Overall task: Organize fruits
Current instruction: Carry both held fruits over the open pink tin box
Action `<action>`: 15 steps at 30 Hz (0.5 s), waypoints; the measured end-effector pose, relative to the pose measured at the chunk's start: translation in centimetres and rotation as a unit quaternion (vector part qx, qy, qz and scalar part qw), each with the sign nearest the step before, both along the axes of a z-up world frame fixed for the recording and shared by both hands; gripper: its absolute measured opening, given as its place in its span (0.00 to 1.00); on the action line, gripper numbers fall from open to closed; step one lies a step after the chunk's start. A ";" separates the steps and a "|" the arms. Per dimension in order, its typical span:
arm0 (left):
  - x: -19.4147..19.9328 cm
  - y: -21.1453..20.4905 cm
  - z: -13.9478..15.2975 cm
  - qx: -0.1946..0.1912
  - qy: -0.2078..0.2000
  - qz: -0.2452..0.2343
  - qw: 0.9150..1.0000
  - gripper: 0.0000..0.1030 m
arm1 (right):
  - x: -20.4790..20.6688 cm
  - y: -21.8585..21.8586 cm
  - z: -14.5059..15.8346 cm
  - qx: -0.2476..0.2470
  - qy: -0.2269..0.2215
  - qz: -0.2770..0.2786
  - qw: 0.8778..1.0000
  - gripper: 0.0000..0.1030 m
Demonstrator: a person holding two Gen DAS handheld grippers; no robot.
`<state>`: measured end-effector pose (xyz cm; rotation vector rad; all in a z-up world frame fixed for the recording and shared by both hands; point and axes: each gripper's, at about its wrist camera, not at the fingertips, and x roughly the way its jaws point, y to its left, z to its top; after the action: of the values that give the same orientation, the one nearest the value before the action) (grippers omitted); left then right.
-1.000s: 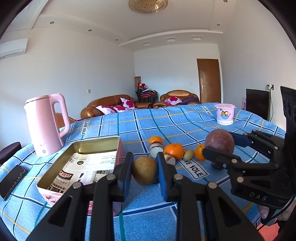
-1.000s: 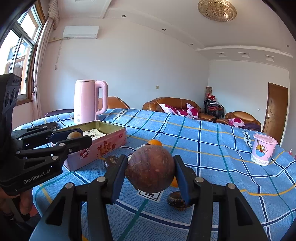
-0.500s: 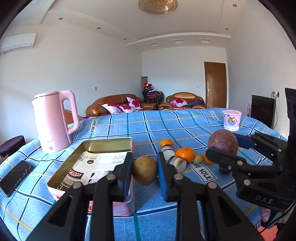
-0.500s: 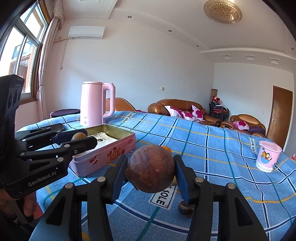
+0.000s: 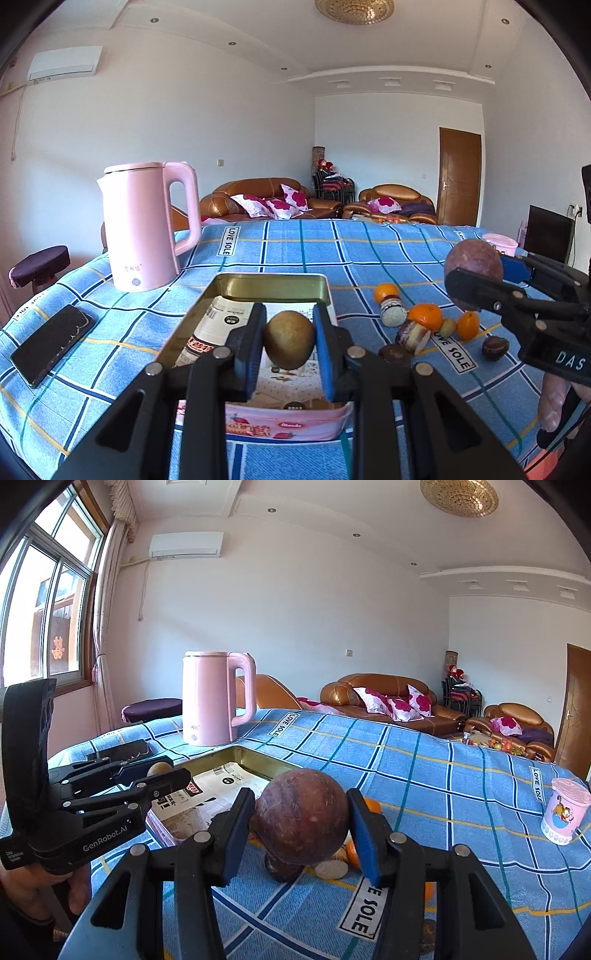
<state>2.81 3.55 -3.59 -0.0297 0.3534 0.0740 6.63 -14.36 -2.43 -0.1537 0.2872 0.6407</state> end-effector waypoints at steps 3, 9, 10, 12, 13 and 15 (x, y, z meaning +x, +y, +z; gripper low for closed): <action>0.4 1.0 0.1 -0.005 0.005 0.003 1.000 0.26 | 0.5 1.1 0.6 -0.002 0.003 0.009 1.000 0.51; 1.3 3.1 0.1 -0.013 0.016 0.017 1.000 0.26 | 1.9 3.6 0.9 0.004 0.018 0.024 1.000 0.51; 1.4 3.4 0.1 -0.012 0.018 0.019 1.000 0.26 | 2.1 4.0 0.9 0.004 0.020 0.025 0.999 0.51; 1.7 4.1 0.1 -0.014 0.021 0.025 0.999 0.26 | 2.4 5.0 0.9 0.003 0.020 0.027 0.999 0.51; 1.9 4.4 0.1 -0.016 0.023 0.027 0.999 0.26 | 2.5 5.4 0.9 0.002 0.020 0.029 0.999 0.51; 2.3 5.0 0.1 -0.018 0.028 0.033 0.999 0.26 | 2.7 6.1 1.0 0.000 0.020 0.033 0.999 0.51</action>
<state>5.12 8.53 -3.52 -0.0758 0.4089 0.1331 9.35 -8.26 -1.47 -0.1507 0.3211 0.7095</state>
